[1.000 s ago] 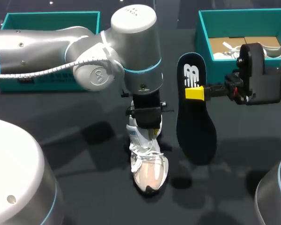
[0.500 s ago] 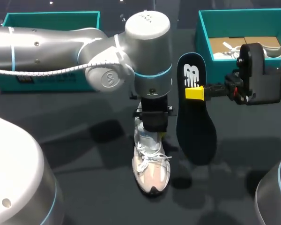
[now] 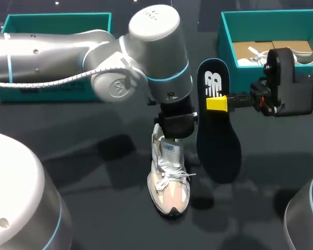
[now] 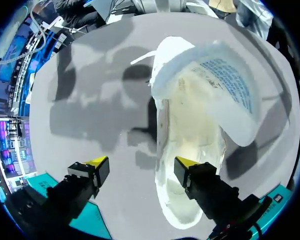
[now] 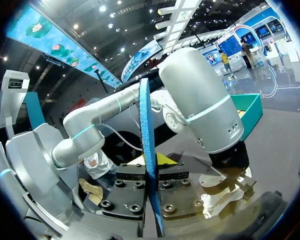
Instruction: Take the shoe out of the shoebox, open the shoe tongue, remove and reinsert the insole, then place the shoe into the shoebox
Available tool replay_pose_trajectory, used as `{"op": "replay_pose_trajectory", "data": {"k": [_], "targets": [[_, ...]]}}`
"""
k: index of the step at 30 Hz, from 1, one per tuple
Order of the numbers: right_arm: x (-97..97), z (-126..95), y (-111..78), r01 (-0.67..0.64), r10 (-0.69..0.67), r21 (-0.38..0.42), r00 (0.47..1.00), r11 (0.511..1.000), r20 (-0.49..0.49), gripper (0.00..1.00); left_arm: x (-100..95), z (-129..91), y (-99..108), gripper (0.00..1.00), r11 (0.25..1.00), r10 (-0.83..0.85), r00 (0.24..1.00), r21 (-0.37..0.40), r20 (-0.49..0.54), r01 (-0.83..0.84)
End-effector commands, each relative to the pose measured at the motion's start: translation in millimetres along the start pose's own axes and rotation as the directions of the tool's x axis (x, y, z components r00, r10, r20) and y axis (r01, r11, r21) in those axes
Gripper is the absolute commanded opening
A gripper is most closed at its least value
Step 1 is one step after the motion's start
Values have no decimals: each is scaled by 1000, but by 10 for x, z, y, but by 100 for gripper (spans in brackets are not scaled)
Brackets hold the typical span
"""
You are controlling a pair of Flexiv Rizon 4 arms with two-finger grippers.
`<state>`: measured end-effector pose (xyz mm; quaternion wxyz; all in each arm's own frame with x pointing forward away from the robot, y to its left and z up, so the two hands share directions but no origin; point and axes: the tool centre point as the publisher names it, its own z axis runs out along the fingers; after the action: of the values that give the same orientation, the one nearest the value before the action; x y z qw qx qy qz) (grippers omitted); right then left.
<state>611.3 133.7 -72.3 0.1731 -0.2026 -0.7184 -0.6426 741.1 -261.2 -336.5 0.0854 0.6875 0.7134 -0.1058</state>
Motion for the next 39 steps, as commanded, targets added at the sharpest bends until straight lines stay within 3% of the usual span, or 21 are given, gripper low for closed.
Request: {"op": "replay_pose_trajectory", "data": {"k": [1,3,16,22,25,37,39], "targets": [[9,7,-6,-1,1,0,1000,1000,3,0,128,-481,-61,100,999,-21,982,-37,186,28],[9,7,-6,-1,1,0,1000,1000,3,0,96,-685,-18,100,1000,-19,949,-12,314,24],[9,7,-6,-1,1,0,1000,1000,3,0,96,-685,-18,100,1000,-19,949,-12,314,24],[9,7,-6,-1,1,0,1000,1000,3,0,-49,-839,8,100,999,24,876,-35,482,-8],[9,7,-6,-1,1,0,1000,1000,3,0,-214,-1078,44,100,996,83,759,-77,646,-44],[9,7,-6,-1,1,0,1000,1000,3,0,-214,-1078,44,100,996,83,759,-77,646,-44],[9,7,-6,-1,1,0,1000,1000,3,0,-177,-1120,64,100,997,71,713,-48,698,-52]]}}
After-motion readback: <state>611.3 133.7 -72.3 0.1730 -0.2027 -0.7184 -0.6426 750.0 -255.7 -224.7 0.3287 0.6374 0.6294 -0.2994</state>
